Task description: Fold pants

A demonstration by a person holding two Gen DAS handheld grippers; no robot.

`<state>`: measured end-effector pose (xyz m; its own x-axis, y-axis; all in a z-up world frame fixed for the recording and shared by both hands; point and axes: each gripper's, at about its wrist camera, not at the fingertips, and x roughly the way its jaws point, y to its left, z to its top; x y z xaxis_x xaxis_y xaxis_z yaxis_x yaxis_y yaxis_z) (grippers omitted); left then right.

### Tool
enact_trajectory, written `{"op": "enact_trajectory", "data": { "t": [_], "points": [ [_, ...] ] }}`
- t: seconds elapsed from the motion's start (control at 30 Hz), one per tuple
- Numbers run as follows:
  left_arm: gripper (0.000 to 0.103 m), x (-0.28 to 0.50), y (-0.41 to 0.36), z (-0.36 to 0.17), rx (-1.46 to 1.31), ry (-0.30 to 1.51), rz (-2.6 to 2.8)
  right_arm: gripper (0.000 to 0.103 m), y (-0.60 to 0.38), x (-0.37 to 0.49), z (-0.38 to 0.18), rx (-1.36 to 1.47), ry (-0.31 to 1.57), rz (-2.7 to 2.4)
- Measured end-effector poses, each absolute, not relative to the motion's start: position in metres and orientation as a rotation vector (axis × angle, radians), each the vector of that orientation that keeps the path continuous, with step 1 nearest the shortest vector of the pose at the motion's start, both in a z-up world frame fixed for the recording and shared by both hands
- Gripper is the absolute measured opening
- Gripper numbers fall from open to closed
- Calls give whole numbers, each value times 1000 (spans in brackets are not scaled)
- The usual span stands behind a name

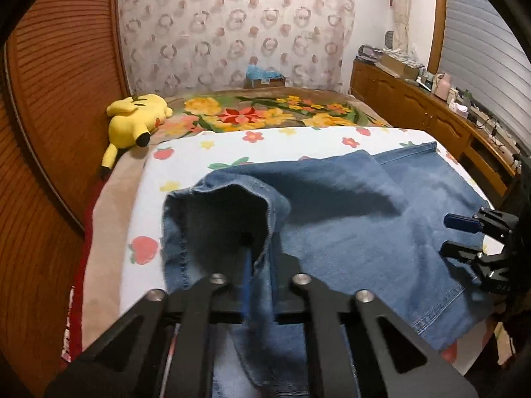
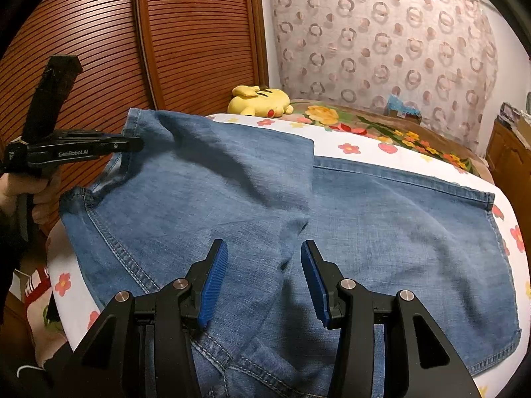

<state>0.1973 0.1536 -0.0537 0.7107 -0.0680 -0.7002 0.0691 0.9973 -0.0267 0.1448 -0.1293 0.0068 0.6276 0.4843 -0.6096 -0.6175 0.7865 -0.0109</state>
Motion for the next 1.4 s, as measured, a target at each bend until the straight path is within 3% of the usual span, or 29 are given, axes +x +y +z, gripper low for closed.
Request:
{"op": "enact_trajectory", "data": {
  "t": [0.33,0.43,0.5,0.57,0.93,1.0,1.1,1.4],
  "points": [
    [5,186,195,-53,-19,773,31,48,-132,145,5,-220,629,639],
    [19,178,193,-54,-21,758,20,48,-131,146,4,-219,632,637],
    [34,169,191,-55,-22,754,10,48,-131,146,5,-218,632,637],
    [38,155,186,-56,-26,744,-6,48,-131,146,5,-213,635,638],
    [37,102,159,-79,-55,775,-71,48,-140,127,22,-213,600,627],
    [25,96,155,-82,-54,784,-82,49,-145,122,25,-212,592,617],
    [17,89,151,-86,-35,791,-88,56,-156,114,28,-210,574,587],
    [14,68,164,-80,-67,763,-43,57,-205,102,24,-172,585,497]
  ]
}}
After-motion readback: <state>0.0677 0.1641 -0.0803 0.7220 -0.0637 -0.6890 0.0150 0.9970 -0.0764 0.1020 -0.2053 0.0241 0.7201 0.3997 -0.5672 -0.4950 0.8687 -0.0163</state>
